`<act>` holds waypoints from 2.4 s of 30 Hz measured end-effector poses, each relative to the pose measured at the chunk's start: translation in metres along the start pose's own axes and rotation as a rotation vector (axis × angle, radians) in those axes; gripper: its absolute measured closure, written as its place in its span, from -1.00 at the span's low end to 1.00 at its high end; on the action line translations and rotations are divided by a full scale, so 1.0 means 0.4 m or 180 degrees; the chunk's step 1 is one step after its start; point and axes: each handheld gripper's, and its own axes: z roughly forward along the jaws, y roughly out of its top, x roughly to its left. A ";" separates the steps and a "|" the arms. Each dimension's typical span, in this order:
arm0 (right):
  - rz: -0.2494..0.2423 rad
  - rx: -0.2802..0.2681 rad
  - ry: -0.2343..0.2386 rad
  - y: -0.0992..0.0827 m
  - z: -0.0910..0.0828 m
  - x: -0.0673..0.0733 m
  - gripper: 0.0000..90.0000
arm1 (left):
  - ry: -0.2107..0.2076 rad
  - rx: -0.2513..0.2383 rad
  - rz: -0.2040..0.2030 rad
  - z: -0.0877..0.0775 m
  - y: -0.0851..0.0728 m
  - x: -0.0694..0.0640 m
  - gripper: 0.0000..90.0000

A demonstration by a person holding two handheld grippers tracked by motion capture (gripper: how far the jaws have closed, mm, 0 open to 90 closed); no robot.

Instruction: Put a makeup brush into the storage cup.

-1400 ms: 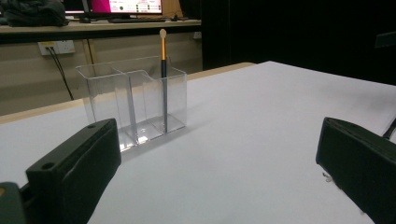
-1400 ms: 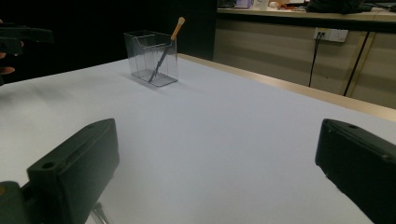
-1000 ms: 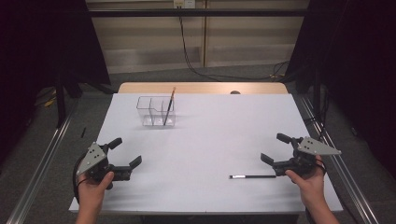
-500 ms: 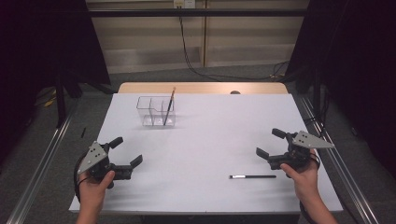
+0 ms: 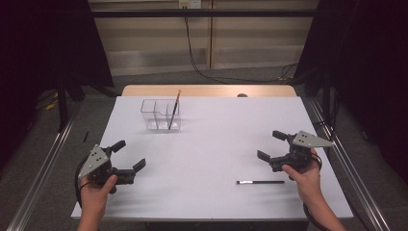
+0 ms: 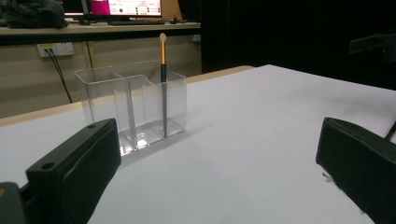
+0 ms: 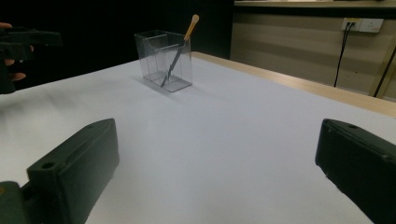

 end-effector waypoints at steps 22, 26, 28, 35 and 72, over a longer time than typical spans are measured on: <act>-0.0156 0.0804 0.0297 -0.004 0.038 0.006 -1.00 | -0.0020 0.0017 -0.0003 0.006 0.000 -0.001 -1.00; -0.0199 0.0964 0.0329 -0.004 0.043 0.006 -1.00 | -0.0021 0.0014 -0.0012 0.008 -0.001 -0.001 -1.00; -0.0199 0.1036 0.0331 -0.004 0.045 0.006 -1.00 | -0.0025 0.0012 -0.0009 0.009 -0.001 0.000 -1.00; -0.0237 0.1275 0.0371 -0.003 0.049 0.005 -1.00 | -0.0034 0.0039 0.0012 0.011 -0.001 -0.001 -1.00; -0.0400 0.2302 0.0432 -0.027 0.047 -0.009 -1.00 | -0.0062 0.0079 0.0028 0.020 -0.003 -0.006 -1.00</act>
